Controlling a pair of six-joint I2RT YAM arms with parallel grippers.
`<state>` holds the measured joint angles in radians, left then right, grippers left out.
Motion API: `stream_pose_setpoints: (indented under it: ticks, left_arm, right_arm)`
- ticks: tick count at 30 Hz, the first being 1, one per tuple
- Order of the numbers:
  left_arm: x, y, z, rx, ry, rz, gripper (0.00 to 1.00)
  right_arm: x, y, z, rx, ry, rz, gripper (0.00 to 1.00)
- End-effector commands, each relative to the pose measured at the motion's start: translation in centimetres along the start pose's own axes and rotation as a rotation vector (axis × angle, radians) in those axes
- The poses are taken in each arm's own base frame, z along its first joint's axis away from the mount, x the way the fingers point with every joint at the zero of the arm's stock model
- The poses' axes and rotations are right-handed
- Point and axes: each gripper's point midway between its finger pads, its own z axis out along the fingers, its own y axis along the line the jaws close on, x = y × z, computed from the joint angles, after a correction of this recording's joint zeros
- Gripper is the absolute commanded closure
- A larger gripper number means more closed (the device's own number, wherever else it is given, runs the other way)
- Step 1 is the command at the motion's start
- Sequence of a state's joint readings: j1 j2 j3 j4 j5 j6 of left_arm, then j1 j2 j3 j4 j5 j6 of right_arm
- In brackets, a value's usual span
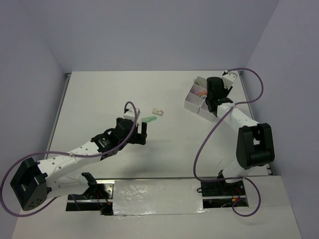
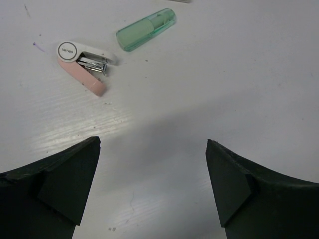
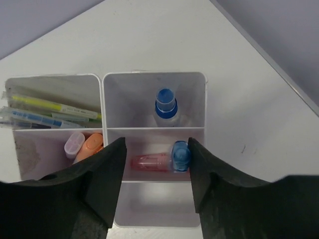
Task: Sort the stationery into containers
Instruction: Place the stationery in the storage box, then pick up the stationery from the center of the board.
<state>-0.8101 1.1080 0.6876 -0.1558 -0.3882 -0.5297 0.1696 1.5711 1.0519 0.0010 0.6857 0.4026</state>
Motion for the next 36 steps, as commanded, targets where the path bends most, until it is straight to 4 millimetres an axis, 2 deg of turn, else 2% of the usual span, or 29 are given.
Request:
stream_pose_setpoints:
  ticks: [1, 3, 4, 5, 7, 8, 13, 17, 18, 19, 20, 21, 23, 26, 27, 28, 31, 34, 36]
  left_arm:
    - [-3.0, -1.5, 0.7, 0.051, -0.058, -0.031, 0.01]
    - [-4.2, -2.1, 1.1, 0.067, -0.077, -0.01, 0.01]
    - [-4.0, -2.0, 1.8, 0.058, -0.064, 0.027, 0.01]
    - [-5.1, -2.6, 1.9, 0.075, -0.08, 0.038, 0.01]
    - [-4.8, -3.2, 3.1, 0.109, -0.051, 0.112, 0.01]
    - [-5.4, -3.6, 3.4, 0.12, -0.057, 0.134, 0.01]
    - [-5.9, -3.6, 6.3, 0.139, -0.027, 0.304, 0.02]
    - [-6.6, -2.7, 8.8, 0.14, -0.002, 0.428, 0.07]
    - [-5.8, -2.1, 9.9, 0.152, 0.028, 0.482, 0.11]
    - [-5.5, -1.6, 10.5, 0.15, 0.046, 0.488, 0.11]
    - [-6.0, -1.5, 10.9, 0.157, 0.045, 0.484, 0.11]
    - [-5.2, -1.4, 12.0, 0.2, 0.07, 0.494, 0.13]
    - [-5.5, -1.2, 13.1, 0.202, 0.075, 0.507, 0.14]
    - [-4.2, 0.0, 15.7, 0.216, 0.151, 0.491, 0.18]
    - [-3.9, 0.1, 16.0, 0.231, 0.164, 0.488, 0.21]
    - [-3.3, -0.4, 16.2, 0.276, 0.183, 0.482, 0.22]
    - [-2.3, -0.3, 17.3, 0.283, 0.217, 0.474, 0.23]
    - [-1.0, 0.3, 17.9, 0.261, 0.256, 0.466, 0.25]
    - [0.1, 0.9, 18.0, 0.24, 0.29, 0.457, 0.31]
  right_arm:
    - [-2.4, 1.1, 0.1, -0.03, -0.05, 0.044, 0.36]
    - [-2.4, 1.0, -0.4, -0.044, -0.048, 0.065, 0.28]
    - [-3.1, 0.9, -1.0, -0.058, -0.062, 0.08, 0.28]
    - [-3.1, 1.0, -1.5, -0.067, -0.061, 0.082, 0.27]
    - [-4.0, 0.6, -2.6, -0.079, -0.069, 0.113, 0.26]
    - [-4.5, 0.5, -3.0, -0.091, -0.08, 0.122, 0.24]
    - [-6.5, 0.2, -6.0, -0.159, -0.085, 0.156, 0.22]
    - [-5.5, 1.3, -8.8, -0.324, -0.028, 0.134, 0.22]
    - [-5.6, 1.9, -10.1, -0.389, -0.022, 0.135, 0.22]
    - [-4.6, 1.8, -10.4, -0.41, -0.001, 0.121, 0.22]
    - [-4.5, 2.0, -10.9, -0.442, -0.002, 0.12, 0.22]
    - [-4.0, 2.3, -11.9, -0.49, 0.01, 0.112, 0.22]
    - [-3.6, 2.6, -12.9, -0.541, 0.023, 0.103, 0.22]
    - [-3.2, 3.2, -14.8, -0.613, 0.038, 0.098, 0.22]
    - [-3.5, 3.0, -15.2, -0.619, 0.027, 0.104, 0.22]
    - [-3.1, 3.7, -16.1, -0.65, 0.032, 0.086, 0.22]
    - [-3.1, 4.2, -17.3, -0.676, 0.027, 0.073, 0.22]
    - [-3.5, 4.5, -18.0, -0.695, 0.018, 0.062, 0.22]
    - [-3.8, 4.6, -18.7, -0.706, 0.013, 0.057, 0.22]
